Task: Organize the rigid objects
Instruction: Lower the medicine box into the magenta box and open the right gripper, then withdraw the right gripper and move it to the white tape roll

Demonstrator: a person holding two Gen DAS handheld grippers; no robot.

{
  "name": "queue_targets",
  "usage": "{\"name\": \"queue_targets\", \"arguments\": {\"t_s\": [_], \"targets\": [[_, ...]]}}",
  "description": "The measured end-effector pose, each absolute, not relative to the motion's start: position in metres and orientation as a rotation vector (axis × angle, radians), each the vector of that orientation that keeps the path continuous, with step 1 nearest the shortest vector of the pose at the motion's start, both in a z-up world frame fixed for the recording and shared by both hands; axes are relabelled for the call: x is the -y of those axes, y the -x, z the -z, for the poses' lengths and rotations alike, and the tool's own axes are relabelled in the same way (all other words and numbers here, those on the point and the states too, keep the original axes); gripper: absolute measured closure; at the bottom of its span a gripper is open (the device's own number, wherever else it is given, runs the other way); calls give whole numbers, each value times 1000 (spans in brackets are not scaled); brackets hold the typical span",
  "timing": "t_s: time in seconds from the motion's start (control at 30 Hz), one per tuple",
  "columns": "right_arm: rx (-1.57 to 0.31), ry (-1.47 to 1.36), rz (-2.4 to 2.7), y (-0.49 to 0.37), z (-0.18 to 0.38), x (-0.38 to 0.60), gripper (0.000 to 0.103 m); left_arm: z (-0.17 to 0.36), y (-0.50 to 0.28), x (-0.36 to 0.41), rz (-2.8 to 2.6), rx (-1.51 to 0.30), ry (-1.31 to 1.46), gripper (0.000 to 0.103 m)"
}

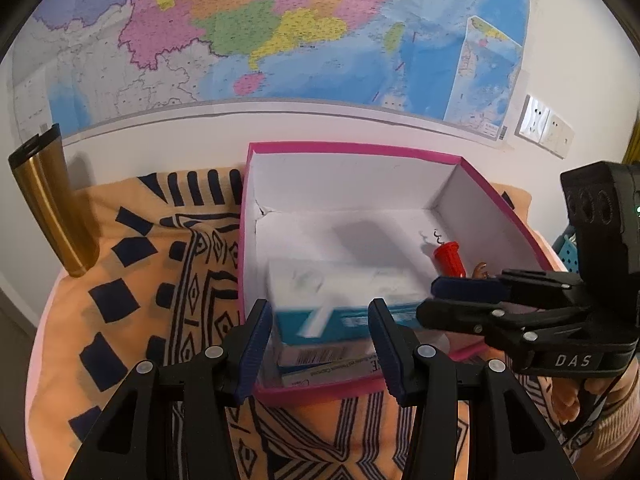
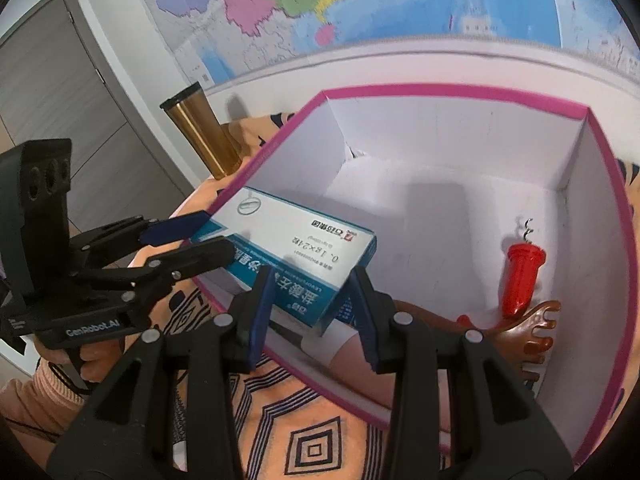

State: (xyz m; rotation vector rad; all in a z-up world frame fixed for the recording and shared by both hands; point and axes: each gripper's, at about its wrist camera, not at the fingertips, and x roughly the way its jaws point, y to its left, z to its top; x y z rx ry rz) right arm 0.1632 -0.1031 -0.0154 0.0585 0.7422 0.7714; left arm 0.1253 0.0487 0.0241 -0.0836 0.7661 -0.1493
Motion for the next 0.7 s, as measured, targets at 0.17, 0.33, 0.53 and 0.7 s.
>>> {"name": "queue_targets", "arguments": {"t_s": [0.17, 0.33, 0.53, 0.7], "targets": [[-765, -54, -774, -166, 24, 97, 61, -25, -122, -48, 127, -751, 70, 53], [-736, -65, -787, -159, 20, 103, 61, -34, -104, -43, 122, -692, 54, 53], [-672, -80, -792, -138, 7, 126, 61, -44, -76, -26, 189, -632, 34, 51], [-617, -91, -791, -111, 0, 153, 61, -41, -54, -4, 266, -624, 31, 50]]}}
